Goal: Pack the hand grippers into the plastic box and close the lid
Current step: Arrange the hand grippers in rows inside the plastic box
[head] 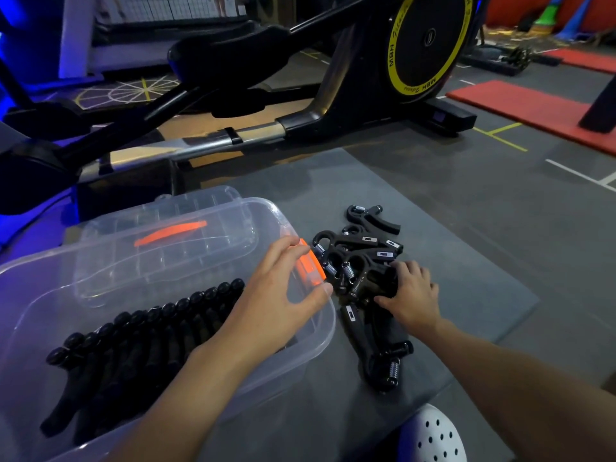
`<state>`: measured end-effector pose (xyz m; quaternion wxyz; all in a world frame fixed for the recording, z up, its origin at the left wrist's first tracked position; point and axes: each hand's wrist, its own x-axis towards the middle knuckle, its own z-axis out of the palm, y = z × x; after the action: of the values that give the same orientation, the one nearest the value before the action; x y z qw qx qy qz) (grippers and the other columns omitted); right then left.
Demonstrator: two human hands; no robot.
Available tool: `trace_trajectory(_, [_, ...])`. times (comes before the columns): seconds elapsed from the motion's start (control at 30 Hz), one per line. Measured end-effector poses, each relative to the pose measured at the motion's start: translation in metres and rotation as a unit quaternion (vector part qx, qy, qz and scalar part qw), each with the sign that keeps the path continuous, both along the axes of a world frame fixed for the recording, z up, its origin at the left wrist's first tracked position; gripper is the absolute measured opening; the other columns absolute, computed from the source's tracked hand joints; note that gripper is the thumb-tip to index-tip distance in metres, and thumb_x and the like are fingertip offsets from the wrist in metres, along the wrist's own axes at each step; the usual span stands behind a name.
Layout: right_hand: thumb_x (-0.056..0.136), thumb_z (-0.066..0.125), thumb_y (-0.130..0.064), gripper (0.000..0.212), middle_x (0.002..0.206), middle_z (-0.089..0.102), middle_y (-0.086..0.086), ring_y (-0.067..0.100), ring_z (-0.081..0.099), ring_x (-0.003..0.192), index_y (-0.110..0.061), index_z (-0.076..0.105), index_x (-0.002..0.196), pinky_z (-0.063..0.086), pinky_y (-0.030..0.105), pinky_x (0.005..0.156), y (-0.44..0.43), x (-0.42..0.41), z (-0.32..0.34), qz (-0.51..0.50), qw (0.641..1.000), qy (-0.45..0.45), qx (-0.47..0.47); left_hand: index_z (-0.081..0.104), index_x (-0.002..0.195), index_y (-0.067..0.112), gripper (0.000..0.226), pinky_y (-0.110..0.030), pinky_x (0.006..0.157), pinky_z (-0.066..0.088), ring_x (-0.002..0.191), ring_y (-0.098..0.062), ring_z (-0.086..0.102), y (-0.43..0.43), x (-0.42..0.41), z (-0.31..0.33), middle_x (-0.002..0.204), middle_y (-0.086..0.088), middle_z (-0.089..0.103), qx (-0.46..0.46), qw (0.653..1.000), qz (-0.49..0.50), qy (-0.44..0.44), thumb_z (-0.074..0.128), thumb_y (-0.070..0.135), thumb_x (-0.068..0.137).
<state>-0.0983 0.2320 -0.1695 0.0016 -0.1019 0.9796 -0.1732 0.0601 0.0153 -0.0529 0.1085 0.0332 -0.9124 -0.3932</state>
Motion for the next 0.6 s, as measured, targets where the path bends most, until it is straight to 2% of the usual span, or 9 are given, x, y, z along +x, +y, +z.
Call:
trace_trajectory(0.07, [0.069,0.079,-0.043,0.074,0.127,0.047,0.001,0.027,0.039,0.122,-0.019,0.048,0.132,0.038,0.046,0.097,0.0,-0.001,0.001,-0.002,1.0,-0.003,-0.005,0.041,0.141,0.036,0.06,-0.025,0.1,0.039,0.126,0.005,0.041,0.0,0.0,0.0,0.142,0.039,0.022,0.002,1.0,0.0,-0.002,0.062,0.053,0.087])
trace_trajectory(0.2, [0.068,0.077,-0.042,0.069,0.124,0.05,-0.001,0.028,0.042,0.118,-0.019,0.051,0.128,0.04,0.046,0.095,0.004,0.003,0.004,-0.015,1.0,-0.009,-0.017,0.04,0.142,0.035,0.061,-0.02,0.101,0.031,0.126,0.016,0.03,0.0,0.0,-0.001,0.144,0.038,0.02,0.003,1.0,-0.002,-0.005,0.061,0.053,0.088])
trace_trajectory(0.3, [0.067,0.077,-0.043,0.069,0.123,0.052,0.0,0.028,0.044,0.117,-0.019,0.053,0.127,0.041,0.046,0.093,0.003,0.007,0.015,-0.029,0.999,0.005,-0.038,0.041,0.142,0.036,0.061,-0.017,0.099,0.027,0.126,0.016,0.029,0.0,-0.001,-0.001,0.144,0.037,0.021,0.005,1.0,-0.001,-0.008,0.061,0.053,0.087])
trace_trajectory(0.43, [0.065,0.078,-0.041,0.066,0.115,0.055,0.001,0.027,0.05,0.111,-0.014,0.058,0.121,0.045,0.045,0.094,-0.007,0.008,0.044,-0.028,0.988,0.015,-0.153,0.046,0.137,0.034,0.053,-0.015,0.102,0.027,0.126,0.018,0.031,-0.002,-0.001,-0.002,0.141,0.034,0.03,0.017,1.0,0.004,0.013,0.062,0.048,0.089])
trace_trajectory(0.53, [0.064,0.079,-0.039,0.058,0.109,0.06,-0.001,0.019,0.057,0.103,-0.015,0.062,0.115,0.045,0.029,0.087,-0.023,0.017,0.075,-0.012,0.971,0.005,-0.238,0.05,0.132,0.035,0.047,-0.019,0.106,0.031,0.128,0.014,0.036,-0.004,-0.002,0.004,0.136,0.029,0.04,0.053,0.997,0.022,0.049,0.067,0.039,0.089])
trace_trajectory(0.6, [0.062,0.076,-0.043,0.046,0.099,0.067,-0.008,0.01,0.064,0.091,-0.024,0.067,0.103,0.05,0.026,0.078,-0.037,0.029,0.099,0.003,0.957,-0.011,-0.291,0.054,0.128,0.033,0.046,-0.025,0.107,0.037,0.126,0.005,0.044,-0.007,-0.003,0.011,0.132,0.024,0.047,0.078,0.992,0.036,0.09,0.071,0.031,0.086])
